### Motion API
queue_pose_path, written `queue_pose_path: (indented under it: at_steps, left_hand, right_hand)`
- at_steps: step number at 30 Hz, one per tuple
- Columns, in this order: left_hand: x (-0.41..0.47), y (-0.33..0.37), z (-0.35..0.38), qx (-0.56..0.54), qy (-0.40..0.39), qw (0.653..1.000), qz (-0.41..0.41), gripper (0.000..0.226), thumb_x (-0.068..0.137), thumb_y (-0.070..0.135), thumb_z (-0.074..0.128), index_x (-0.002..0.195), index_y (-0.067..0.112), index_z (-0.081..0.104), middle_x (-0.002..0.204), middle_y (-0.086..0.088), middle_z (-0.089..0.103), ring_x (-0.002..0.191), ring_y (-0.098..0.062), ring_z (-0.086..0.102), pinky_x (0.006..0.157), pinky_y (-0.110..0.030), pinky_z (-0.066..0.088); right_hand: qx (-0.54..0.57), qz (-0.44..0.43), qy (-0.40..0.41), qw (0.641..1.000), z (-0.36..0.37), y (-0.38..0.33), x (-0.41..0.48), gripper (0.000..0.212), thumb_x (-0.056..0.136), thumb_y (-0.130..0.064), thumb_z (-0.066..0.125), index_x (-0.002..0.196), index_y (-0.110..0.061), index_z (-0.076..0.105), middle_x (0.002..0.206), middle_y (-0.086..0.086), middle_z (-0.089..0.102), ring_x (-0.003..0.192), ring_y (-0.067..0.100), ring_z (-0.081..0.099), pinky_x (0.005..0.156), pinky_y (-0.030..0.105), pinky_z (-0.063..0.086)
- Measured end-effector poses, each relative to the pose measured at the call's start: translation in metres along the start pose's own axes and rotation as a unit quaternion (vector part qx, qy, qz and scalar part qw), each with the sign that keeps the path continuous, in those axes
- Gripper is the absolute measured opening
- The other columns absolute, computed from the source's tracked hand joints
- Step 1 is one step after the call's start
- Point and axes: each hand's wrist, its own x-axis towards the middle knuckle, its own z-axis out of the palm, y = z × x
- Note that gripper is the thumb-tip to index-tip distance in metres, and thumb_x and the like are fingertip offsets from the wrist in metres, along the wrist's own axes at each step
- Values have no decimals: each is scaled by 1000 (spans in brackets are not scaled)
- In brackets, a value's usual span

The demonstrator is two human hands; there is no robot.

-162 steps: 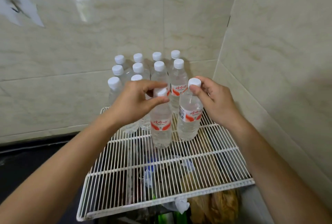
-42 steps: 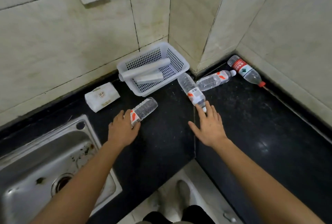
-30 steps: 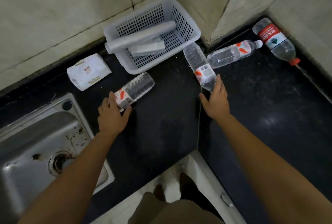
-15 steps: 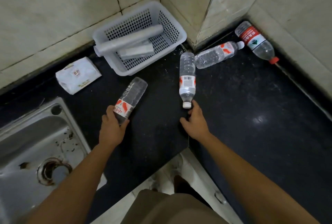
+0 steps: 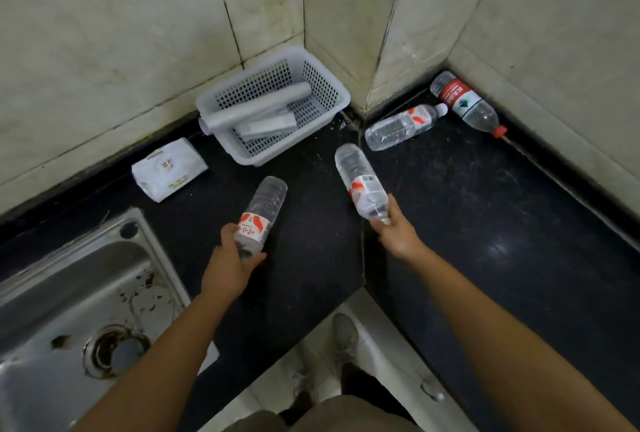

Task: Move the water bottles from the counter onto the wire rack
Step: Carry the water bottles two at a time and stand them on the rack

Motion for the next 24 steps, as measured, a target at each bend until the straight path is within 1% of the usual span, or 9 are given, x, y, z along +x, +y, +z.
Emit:
queue_pose_path:
  at_steps: [1, 3, 6, 9, 13, 16, 19, 22, 24]
  left_hand:
    - [-1, 6, -6, 12, 10, 1000, 14, 84, 83, 37, 80, 148, 28, 27, 132, -20, 54, 113, -36, 59, 88, -43, 51]
    - [-5, 21, -19, 46, 31, 997, 52, 77, 84, 43, 78, 147, 28, 36, 122, -20, 56, 107, -35, 59, 81, -38, 47]
    - [-7, 41, -35, 73, 55, 989, 116, 60, 91, 46, 68, 144, 25, 49, 112, -18, 56, 101, -36, 59, 78, -33, 40]
    - [-8, 61, -45, 100, 85, 975, 178, 47, 94, 43, 66, 134, 19, 61, 103, -11, 51, 95, -35, 60, 77, -34, 42]
    - [-7, 95, -46, 102, 92, 959, 246, 52, 80, 35, 83, 123, 15, 62, 108, -9, 60, 93, -22, 56, 78, -32, 40]
    - [-7, 112, -37, 47, 85, 966, 239, 53, 69, 30, 90, 115, 24, 63, 108, -2, 63, 96, -16, 51, 75, -25, 37]
    - [-4, 116, -25, -57, 74, 968, 232, 47, 70, 22, 90, 105, 34, 62, 108, 0, 64, 102, -15, 51, 75, -12, 37]
    - [5, 127, -21, -159, 37, 963, 212, 47, 78, 17, 86, 115, 30, 60, 114, 3, 64, 107, -17, 59, 90, -29, 51]
    - [15, 139, -19, -188, 6, 963, 194, 47, 83, 17, 82, 119, 29, 55, 114, 7, 62, 107, -13, 58, 90, -27, 49]
  right_hand:
    - [14, -17, -2, 1000, -13, -1, -9, 71, 99, -35, 57, 159, -38, 20, 151, -3, 49, 136, 24, 48, 115, 41, 38]
    - [10, -55, 28, 998, -36, -9, -24, 56, 102, -32, 56, 155, -30, 36, 140, -7, 53, 130, 15, 49, 107, 29, 36]
    - [-40, -101, 95, 989, -65, -31, -34, 38, 103, -34, 52, 139, -22, 53, 123, 5, 64, 117, 25, 59, 92, 32, 42]
    - [-146, -171, 116, 968, -87, -59, -39, 20, 101, -32, 53, 116, -20, 60, 100, 1, 64, 96, 24, 60, 77, 32, 39]
    - [-264, -242, 81, 930, -93, -74, -41, 17, 95, -35, 59, 106, -23, 62, 100, 4, 65, 94, 25, 61, 80, 37, 48]
    - [-195, -214, 82, 954, -82, -64, -41, 29, 91, -34, 64, 117, -23, 60, 106, 4, 55, 100, 22, 55, 85, 35, 44]
    - [-117, -203, 96, 967, -65, -48, -45, 35, 93, -31, 63, 123, -25, 47, 116, 4, 48, 106, 20, 50, 91, 38, 44]
    - [-25, -183, 112, 976, -47, -36, -48, 38, 90, -34, 70, 119, -28, 46, 113, 0, 55, 98, 15, 56, 84, 32, 45]
    - [22, -171, 113, 979, -40, -31, -47, 40, 86, -39, 75, 115, -34, 47, 109, -4, 62, 97, 11, 61, 82, 30, 47]
